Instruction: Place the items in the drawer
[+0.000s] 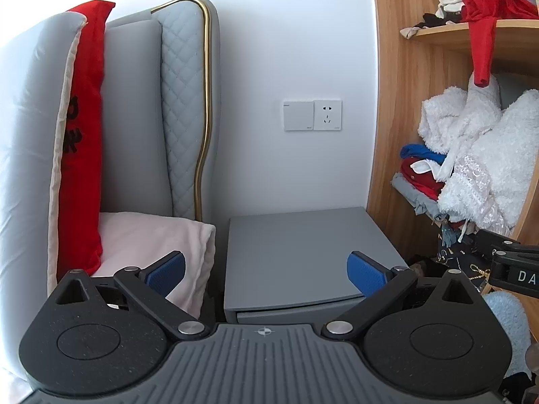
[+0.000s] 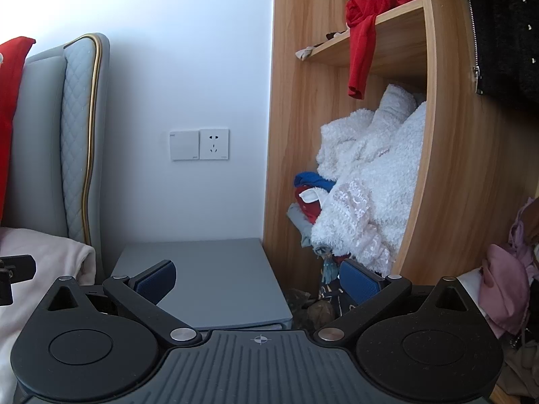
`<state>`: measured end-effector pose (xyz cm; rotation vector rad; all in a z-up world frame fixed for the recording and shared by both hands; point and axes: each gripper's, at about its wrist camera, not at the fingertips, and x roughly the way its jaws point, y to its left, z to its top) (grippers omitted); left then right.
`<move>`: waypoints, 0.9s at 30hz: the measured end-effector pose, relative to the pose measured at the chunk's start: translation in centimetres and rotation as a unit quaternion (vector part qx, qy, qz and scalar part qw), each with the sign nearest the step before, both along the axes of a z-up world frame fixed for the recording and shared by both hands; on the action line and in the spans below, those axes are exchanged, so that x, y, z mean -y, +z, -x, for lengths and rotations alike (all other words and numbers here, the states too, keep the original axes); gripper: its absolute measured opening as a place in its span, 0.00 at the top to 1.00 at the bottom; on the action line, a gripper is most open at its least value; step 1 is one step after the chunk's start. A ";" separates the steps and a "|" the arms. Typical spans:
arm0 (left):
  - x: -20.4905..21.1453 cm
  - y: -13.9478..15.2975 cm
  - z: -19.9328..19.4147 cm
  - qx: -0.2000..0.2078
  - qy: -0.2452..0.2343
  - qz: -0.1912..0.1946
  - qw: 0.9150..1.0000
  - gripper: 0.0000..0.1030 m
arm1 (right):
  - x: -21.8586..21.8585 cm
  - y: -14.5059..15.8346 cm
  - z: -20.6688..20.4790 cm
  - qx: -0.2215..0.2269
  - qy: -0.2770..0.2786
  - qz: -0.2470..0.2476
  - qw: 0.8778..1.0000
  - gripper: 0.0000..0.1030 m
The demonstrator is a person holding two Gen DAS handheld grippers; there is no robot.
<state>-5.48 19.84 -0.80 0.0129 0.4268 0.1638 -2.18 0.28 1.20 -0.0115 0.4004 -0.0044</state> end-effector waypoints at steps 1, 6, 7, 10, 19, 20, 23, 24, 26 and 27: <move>0.0 0.0 0.1 0.001 0.000 0.000 1.000 0.00 | 0.0 0.0 0.0 0.000 0.000 0.000 1.000 0.00; -0.1 -0.1 0.1 -0.001 0.001 0.003 1.000 0.00 | 0.0 -0.1 0.0 -0.001 0.000 0.001 1.000 0.00; -0.1 -0.1 0.1 -0.001 0.001 0.002 1.000 0.00 | -0.1 -0.1 0.0 -0.001 0.000 0.000 1.000 0.00; -0.1 0.0 0.1 -0.001 -0.001 0.001 1.000 0.00 | 0.2 -0.1 -0.1 -0.004 0.000 0.000 1.000 0.00; -0.2 -0.1 0.1 -0.002 -0.002 0.003 1.000 0.00 | 0.3 -0.2 -0.2 -0.006 0.001 0.000 1.000 0.00; -0.1 -0.1 0.0 -0.002 -0.002 0.003 1.000 0.00 | 0.3 -0.2 -0.2 -0.006 0.001 0.000 1.000 0.00; -0.1 -0.1 0.0 -0.003 -0.003 0.003 1.000 0.00 | 0.4 -0.2 -0.2 -0.006 0.002 0.000 1.000 0.00; -0.1 -0.1 0.0 -0.003 -0.003 0.003 1.000 0.00 | 0.3 -0.2 -0.2 -0.006 0.002 0.000 1.000 0.00; -0.2 -0.1 0.0 -0.003 -0.003 0.004 1.000 0.00 | 0.4 -0.3 -0.2 -0.006 0.004 -0.001 1.000 0.00; -0.2 -0.1 0.0 -0.003 -0.003 0.004 1.000 0.00 | 0.4 -0.3 -0.2 -0.005 0.004 0.000 1.000 0.00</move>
